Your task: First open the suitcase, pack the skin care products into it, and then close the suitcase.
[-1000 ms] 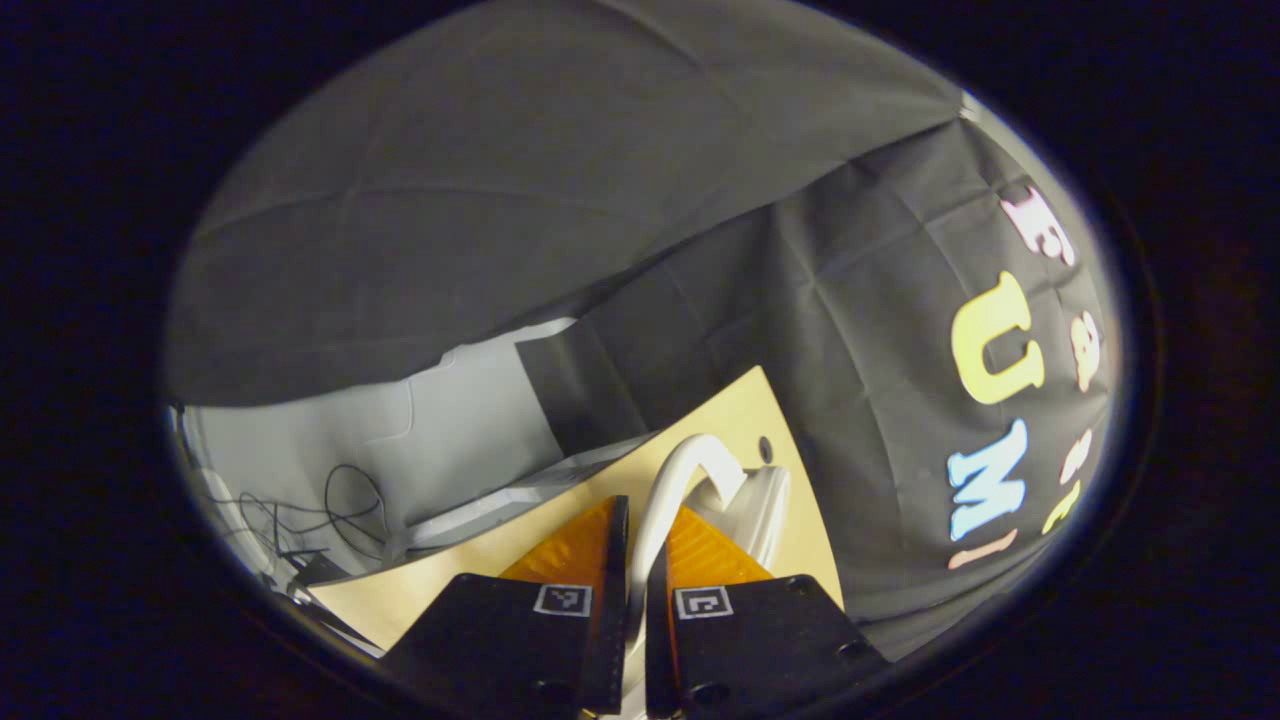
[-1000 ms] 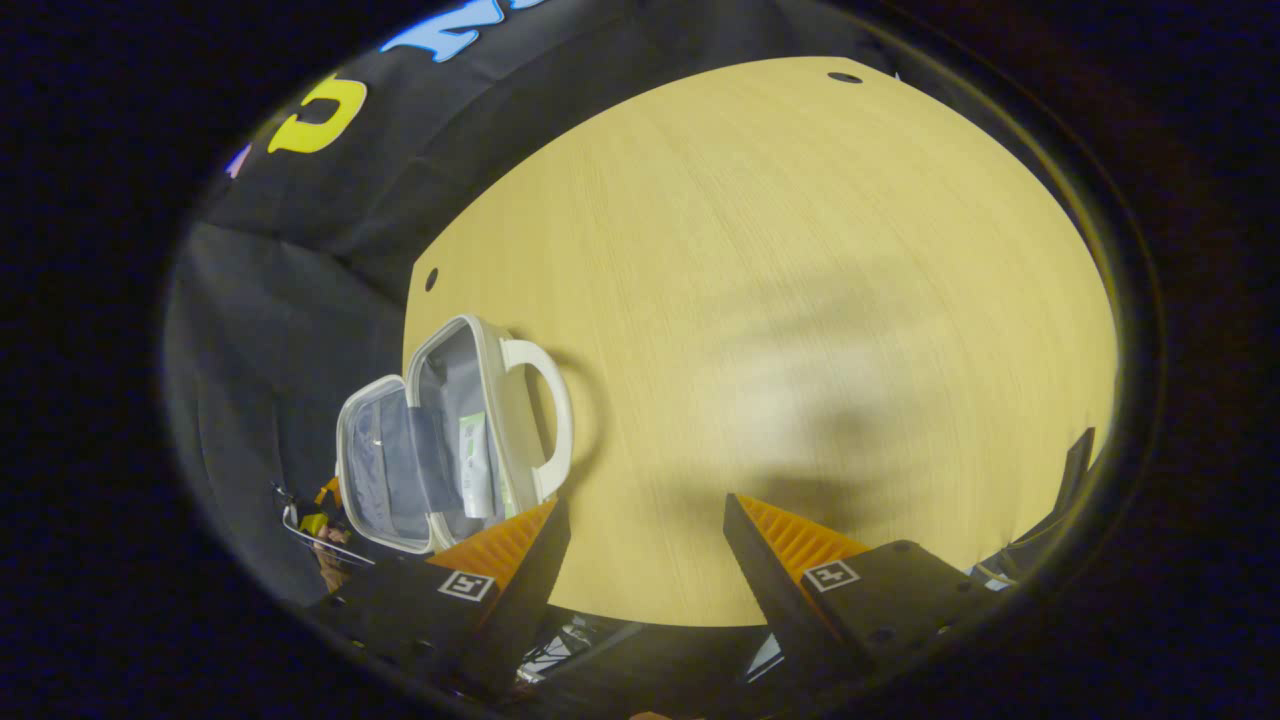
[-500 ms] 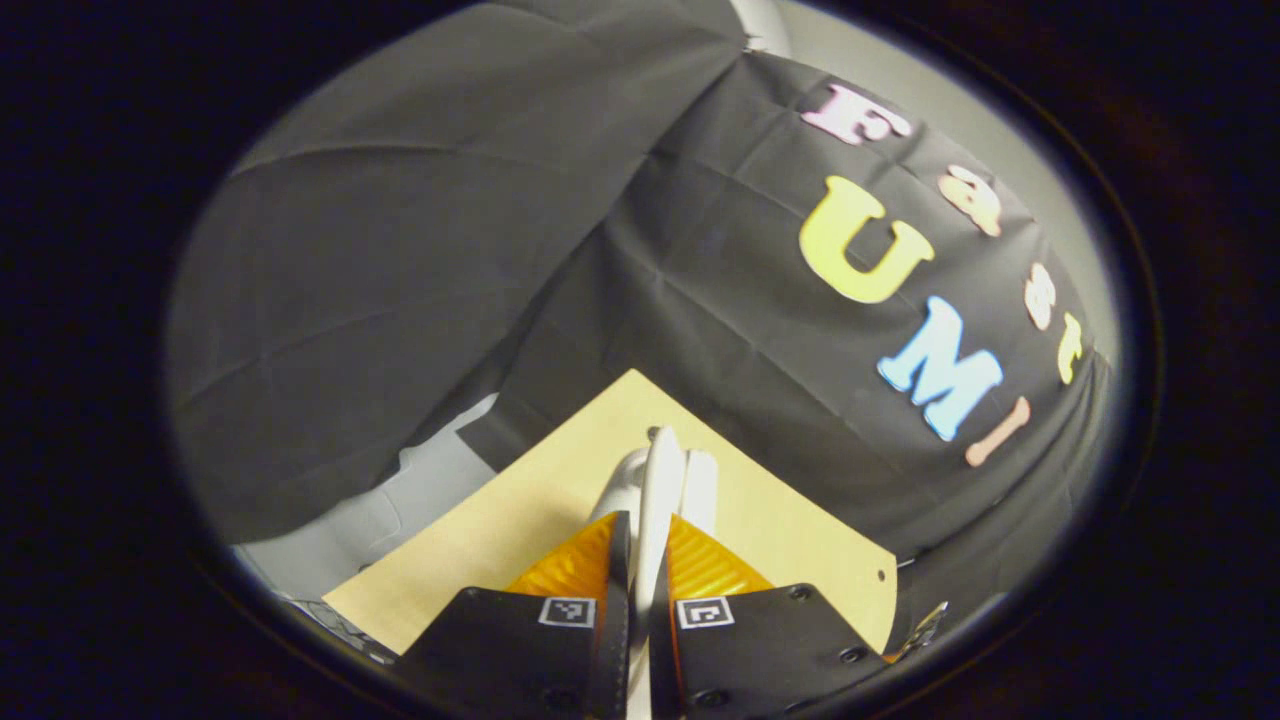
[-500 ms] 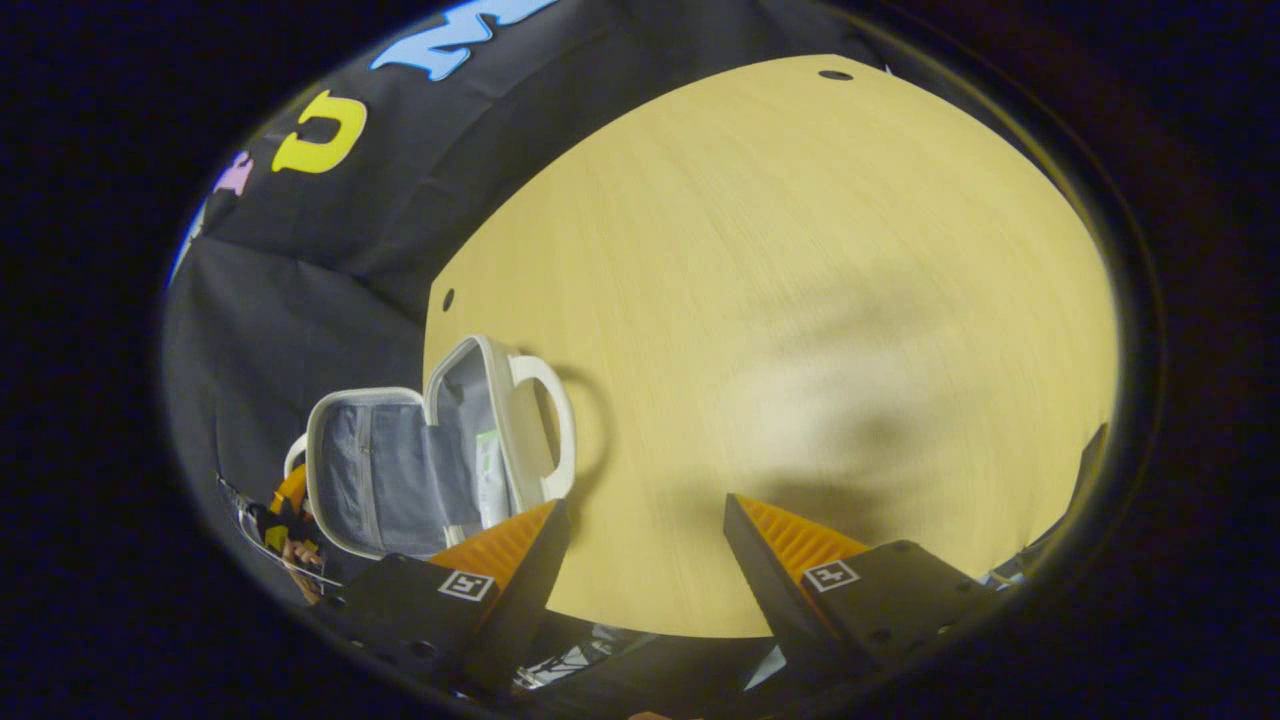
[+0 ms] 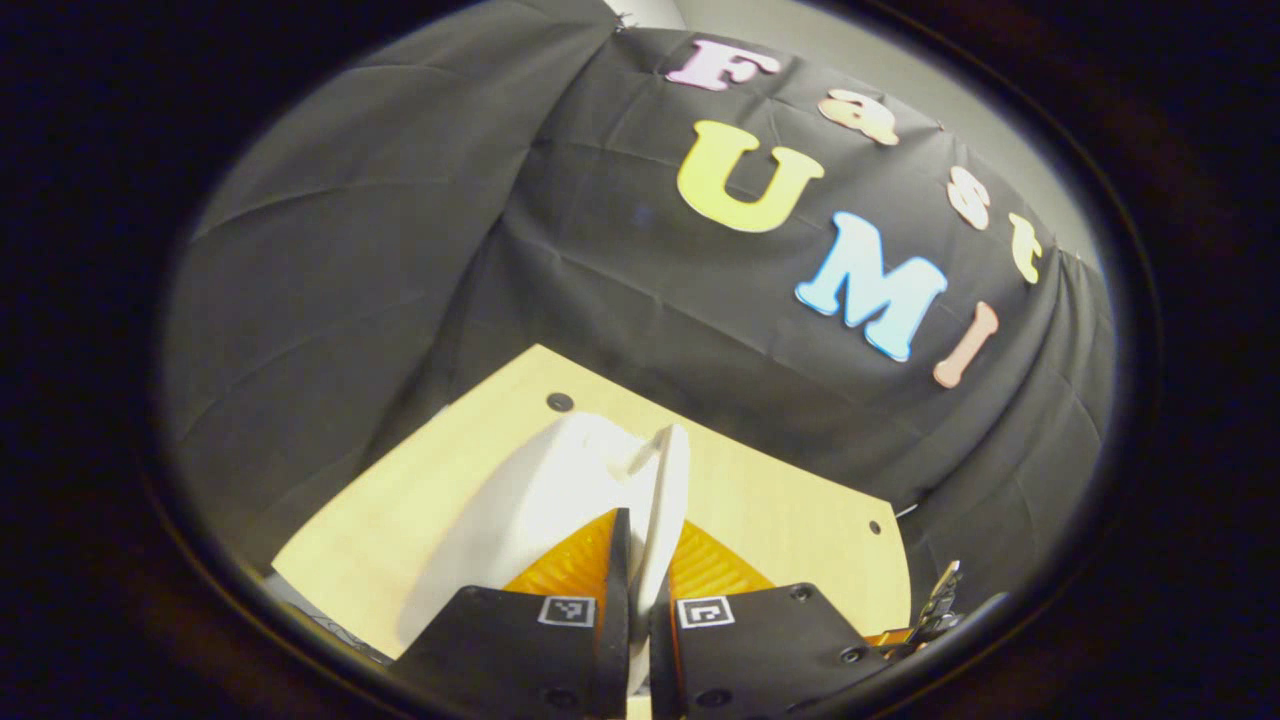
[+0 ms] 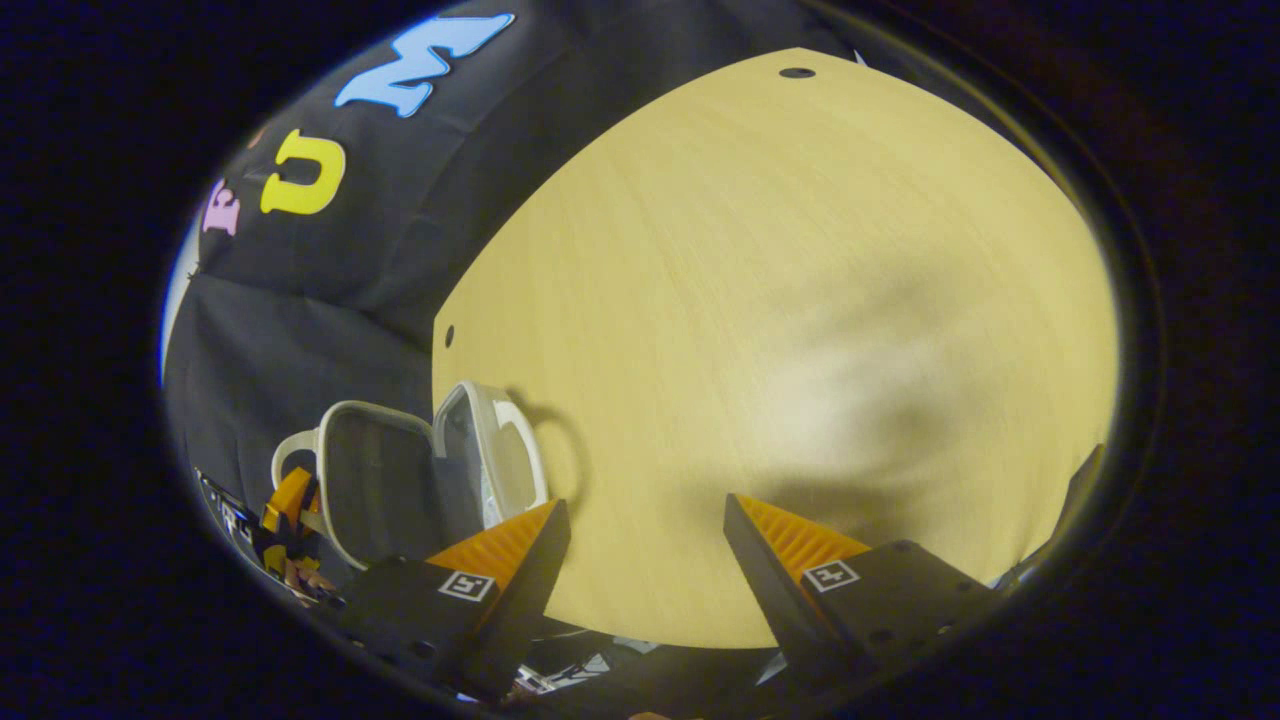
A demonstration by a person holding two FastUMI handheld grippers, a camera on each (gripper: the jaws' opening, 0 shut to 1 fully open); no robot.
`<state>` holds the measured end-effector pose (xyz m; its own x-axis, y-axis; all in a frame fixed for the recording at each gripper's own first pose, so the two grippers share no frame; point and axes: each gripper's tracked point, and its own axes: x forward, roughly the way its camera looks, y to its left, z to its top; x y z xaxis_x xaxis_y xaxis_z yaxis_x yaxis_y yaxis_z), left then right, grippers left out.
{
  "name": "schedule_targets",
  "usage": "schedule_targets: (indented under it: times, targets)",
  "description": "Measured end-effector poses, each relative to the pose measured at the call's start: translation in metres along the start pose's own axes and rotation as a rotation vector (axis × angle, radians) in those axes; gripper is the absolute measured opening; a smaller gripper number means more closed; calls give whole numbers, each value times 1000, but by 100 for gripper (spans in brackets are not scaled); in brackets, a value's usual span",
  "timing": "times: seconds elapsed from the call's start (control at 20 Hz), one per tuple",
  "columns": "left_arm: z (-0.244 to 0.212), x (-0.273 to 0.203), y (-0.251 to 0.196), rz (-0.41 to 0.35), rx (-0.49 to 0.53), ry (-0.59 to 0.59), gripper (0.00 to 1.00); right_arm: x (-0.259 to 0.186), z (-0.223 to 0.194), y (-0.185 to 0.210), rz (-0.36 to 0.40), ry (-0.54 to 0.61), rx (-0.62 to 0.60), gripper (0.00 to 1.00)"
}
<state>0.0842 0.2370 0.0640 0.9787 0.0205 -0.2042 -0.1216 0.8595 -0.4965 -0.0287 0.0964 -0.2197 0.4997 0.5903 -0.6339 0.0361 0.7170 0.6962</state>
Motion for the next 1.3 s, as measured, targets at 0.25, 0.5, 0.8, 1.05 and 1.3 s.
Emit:
schedule_targets:
  times: [0.25, 0.5, 0.8, 1.05, 1.3]
  targets:
    - [-111, 52, -77, 17, 222, 185, 16, -31, 32, -39, -2, -60, 30, 95]
    - [-241, 96, -79, 124, 504, 373, 16, -74, 54, -78, -11, -178, 47, 95]
    - [-257, 97, -101, 142, 502, 280, 62, -103, 70, -102, -69, -250, -21, 95]
    - [-156, 62, -167, 113, 537, -114, 99, -179, 144, -97, -187, -589, -321, 96]
    - [-82, 12, -282, 50, 442, -492, 97, -300, 225, -46, -228, -1077, -575, 95]
